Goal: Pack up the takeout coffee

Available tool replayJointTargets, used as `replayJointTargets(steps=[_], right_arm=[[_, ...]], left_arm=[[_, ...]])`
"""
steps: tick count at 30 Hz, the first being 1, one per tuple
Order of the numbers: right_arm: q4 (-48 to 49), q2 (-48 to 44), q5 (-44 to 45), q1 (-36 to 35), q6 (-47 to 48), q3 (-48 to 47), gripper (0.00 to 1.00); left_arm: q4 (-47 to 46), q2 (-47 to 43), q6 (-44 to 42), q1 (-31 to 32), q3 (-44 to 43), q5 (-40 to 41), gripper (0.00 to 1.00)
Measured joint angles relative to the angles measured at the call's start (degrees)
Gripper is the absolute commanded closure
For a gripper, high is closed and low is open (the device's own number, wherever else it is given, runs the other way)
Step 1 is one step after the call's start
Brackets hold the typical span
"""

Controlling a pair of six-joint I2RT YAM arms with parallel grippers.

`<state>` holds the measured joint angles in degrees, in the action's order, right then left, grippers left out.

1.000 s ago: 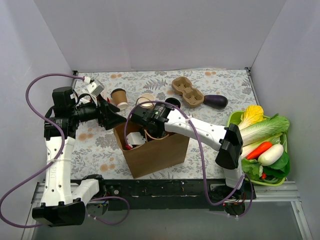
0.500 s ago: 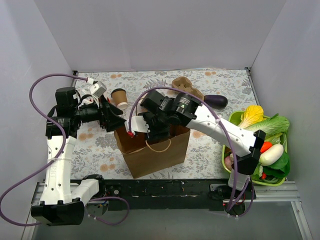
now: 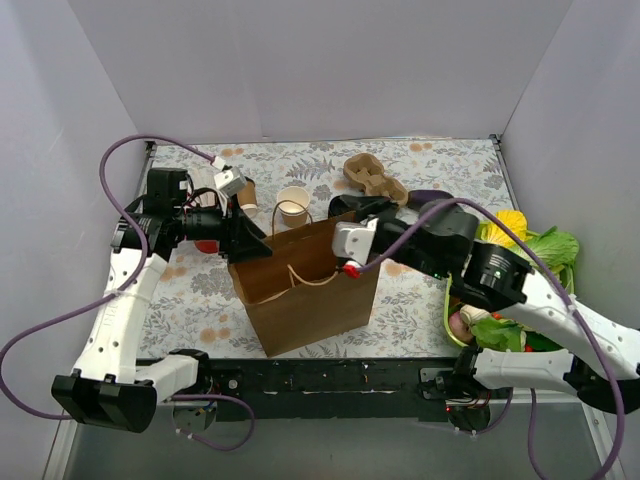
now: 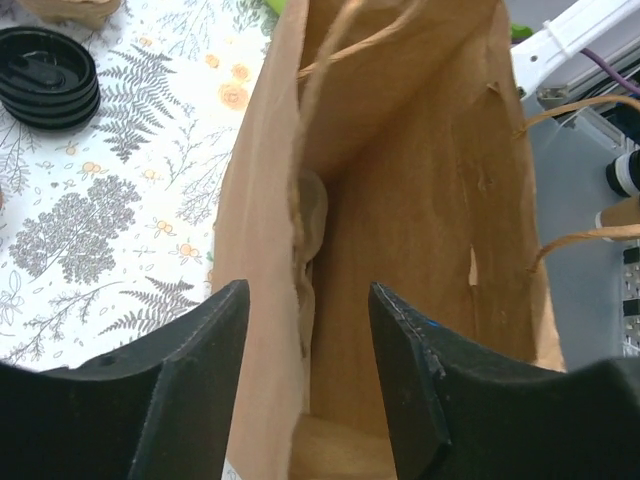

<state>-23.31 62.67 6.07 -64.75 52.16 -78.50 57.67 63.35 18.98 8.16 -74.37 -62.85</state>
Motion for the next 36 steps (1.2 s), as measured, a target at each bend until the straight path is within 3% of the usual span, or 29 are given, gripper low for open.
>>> replayJointTargets(steps=[3, 4, 6, 10, 14, 22, 36], right_arm=[[10.43, -3.65, 3.54, 1.46, 1.49, 3.45, 0.5], [14.91, -3.56, 4.35, 3.04, 0.96, 3.3, 0.5], [19.74, -2.99, 5.55, 6.54, -0.76, 3.17, 0.5], [22.16, 0.76, 7.63, 16.85, -7.02, 2.84, 0.5], [20.24, 3.78, 8.15, 23.74, -13.81, 2.84, 0.51], [14.64, 7.26, 7.76, 28.2, -24.11, 2.91, 0.51], [10.86, 8.35, 3.02, 28.68, -30.91, 6.86, 0.51]], left_arm=[[-0.35, 1.46, -0.52, 1.18, -0.15, 2.1, 0.67], [-0.33, 2.23, -0.83, 1.53, -0.42, 2.51, 0.77], [-0.09, 3.8, -1.75, 2.1, -1.09, 3.19, 0.84], [1.81, 5.92, -4.09, 2.91, -3.93, 4.44, 1.0], [5.16, 5.92, -7.04, 3.06, -8.35, 7.3, 1.0], [8.83, 4.02, -12.79, 3.06, -15.37, 14.25, 1.0], [12.24, -12.41, -25.88, 3.06, -4.72, 16.9, 1.0]])
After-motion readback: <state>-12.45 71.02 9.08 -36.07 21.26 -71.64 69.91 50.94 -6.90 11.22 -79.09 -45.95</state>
